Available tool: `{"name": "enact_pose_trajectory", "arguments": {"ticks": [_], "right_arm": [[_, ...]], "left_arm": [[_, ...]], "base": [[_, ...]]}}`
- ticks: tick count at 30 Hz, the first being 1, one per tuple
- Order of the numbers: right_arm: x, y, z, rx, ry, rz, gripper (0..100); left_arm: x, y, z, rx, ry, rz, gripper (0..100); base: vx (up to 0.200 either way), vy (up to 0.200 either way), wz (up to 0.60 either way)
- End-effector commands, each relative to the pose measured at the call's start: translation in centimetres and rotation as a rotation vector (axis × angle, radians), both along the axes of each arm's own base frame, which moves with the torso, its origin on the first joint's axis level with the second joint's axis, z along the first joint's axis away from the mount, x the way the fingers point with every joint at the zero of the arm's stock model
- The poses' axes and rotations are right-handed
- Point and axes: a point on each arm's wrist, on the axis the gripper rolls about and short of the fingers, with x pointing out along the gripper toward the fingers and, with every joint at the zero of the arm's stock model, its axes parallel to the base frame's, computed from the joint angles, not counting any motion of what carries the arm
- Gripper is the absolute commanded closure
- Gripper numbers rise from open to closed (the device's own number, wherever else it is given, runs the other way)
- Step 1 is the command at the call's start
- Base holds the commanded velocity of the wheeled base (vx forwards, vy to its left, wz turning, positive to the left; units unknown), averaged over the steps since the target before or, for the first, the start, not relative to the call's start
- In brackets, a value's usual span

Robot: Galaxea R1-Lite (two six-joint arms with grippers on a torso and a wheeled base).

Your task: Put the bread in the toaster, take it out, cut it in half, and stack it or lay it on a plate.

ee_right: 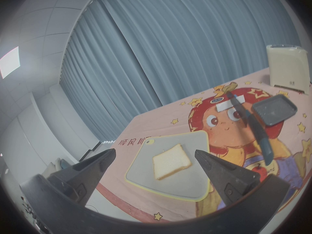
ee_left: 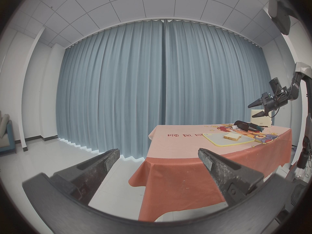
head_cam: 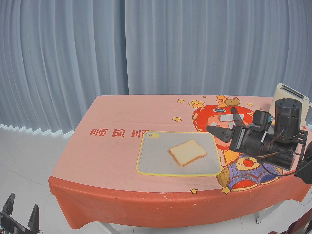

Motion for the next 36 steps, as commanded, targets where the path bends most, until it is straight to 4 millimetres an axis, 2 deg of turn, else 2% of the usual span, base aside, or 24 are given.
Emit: {"name": "enact_pose_trajectory", "arguments": {"ticks": [1,7,22,32,36], "right_arm": [[-1.8,-2.0,2.1,0.017,-0.09,-0.019,0],[-2.0,-2.9,2.7,-0.023,-0.138,-0.03,0],[-1.9,-5.0,0.9,-0.244,-0.163,-0.084,0],[-1.1,-6.7,1.0,-0.265,-0.163,-0.164,0],[-0.8,-7.2,0.4,-0.294,-0.144,-0.181,0]], "left_arm": [[0.1,0.0,-0.5,0.0,0.012,0.001,0],[0.1,0.0,-0.5,0.0,0.012,0.001,0],[0.1,0.0,-0.5,0.0,0.012,0.001,0],[0.1,0.0,-0.5,0.0,0.012,0.001,0],[0.1,0.0,-0.5,0.0,0.012,0.001,0]], "base": [[0.0,0.0,0.0],[0.0,0.0,0.0],[0.0,0.0,0.0],[0.0,0.0,0.0],[0.0,0.0,0.0]]}}
